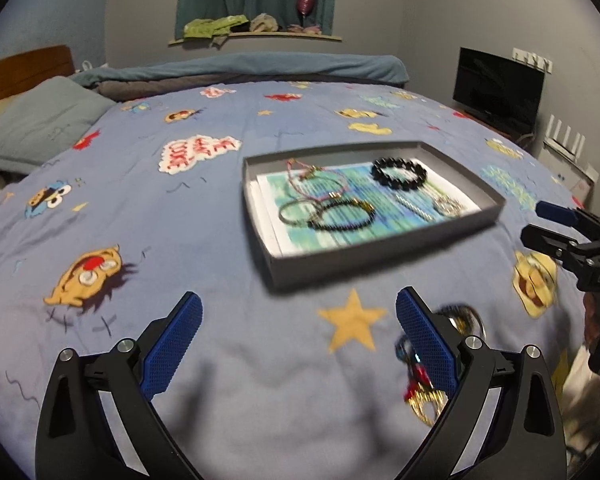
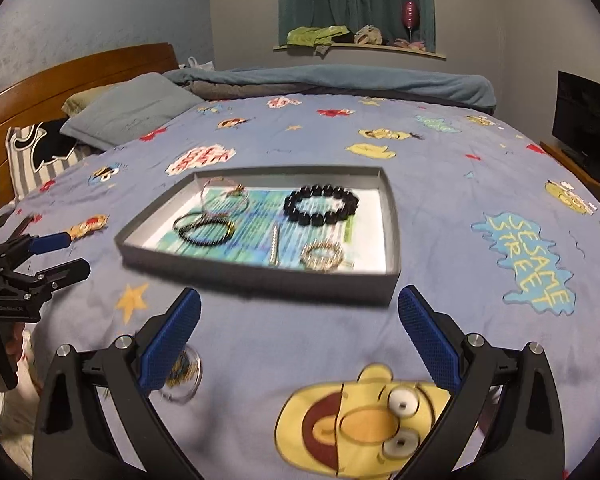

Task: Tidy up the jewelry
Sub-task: 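Move both tools back to the jewelry pile, then grasp the black hair tie with the left tool while the right tool grasps the dark blue bead bracelet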

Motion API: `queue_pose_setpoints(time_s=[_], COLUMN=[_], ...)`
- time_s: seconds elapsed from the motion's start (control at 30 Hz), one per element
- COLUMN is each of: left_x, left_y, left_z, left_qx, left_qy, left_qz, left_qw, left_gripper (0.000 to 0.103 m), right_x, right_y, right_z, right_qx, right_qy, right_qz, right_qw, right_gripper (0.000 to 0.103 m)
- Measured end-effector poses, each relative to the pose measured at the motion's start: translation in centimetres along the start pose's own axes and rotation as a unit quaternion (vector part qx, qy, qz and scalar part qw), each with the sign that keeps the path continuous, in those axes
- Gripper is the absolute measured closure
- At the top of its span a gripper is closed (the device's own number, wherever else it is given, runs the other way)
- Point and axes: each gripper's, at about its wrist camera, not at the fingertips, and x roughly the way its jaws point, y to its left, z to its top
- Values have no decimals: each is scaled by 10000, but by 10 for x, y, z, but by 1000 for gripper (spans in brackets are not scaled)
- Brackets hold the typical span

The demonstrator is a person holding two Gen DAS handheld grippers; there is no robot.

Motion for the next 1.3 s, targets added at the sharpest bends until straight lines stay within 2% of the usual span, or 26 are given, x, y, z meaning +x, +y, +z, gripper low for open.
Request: queue_pose_setpoints(time_s=[0.17,0.3,0.37,0.47,0.67,0.7,0.73,0.83,0.87,0.93,1.03,1.2,1.3], left_x=[-6,-7,-7,-3,-1,-1,-1,2,5,7,11,18,22], left_y=[-11,-22,-31,-46,-64,-67,-71,-78,-81,-84,-89,-96,-95], left_z=[-17,-30,-35,-39,-44,-44,-45,-46,-47,-48,-50,-52,-50], left_qx=[62,-50,42,315,459,515,571,704,749,808,932,1145,1188], left_qy=[54,63,95,165,151,136,134,240,290,333,382,426,445], left_qz=[-113,-465,-606,-584,-765,-779,-829,-994,-1062,-1124,-1173,-1037,-984], left_qw=[9999,9989,9981,9977,9959,9955,9948,9923,9911,9898,9880,9871,9870], left_gripper=[6,6,6,6,10,14,23,44,47,63,71,80,95], right_x=[-3,-2,-2,-5,-4,-4,-3,-3,-3,-2,-1,2,4], right_y=[1,1,-1,-3,-5,-5,-5,-4,-3,-1,1,4,14], right_z=[-20,-34,-38,-43,-53,-55,-56,-60,-61,-63,-64,-63,-62], right_qx=[35,38,46,93,92,94,95,98,92,54,32,113,-8], right_qy=[142,299,335,357,474,496,506,527,541,559,568,570,567], right_qz=[52,47,43,70,123,148,163,253,285,316,335,467,530], right_qw=[9999,9995,9994,9993,9988,9986,9985,9982,9981,9979,9978,9972,9970], right_gripper=[5,5,5,5,5,5,5,5,5,5,5,5,5])
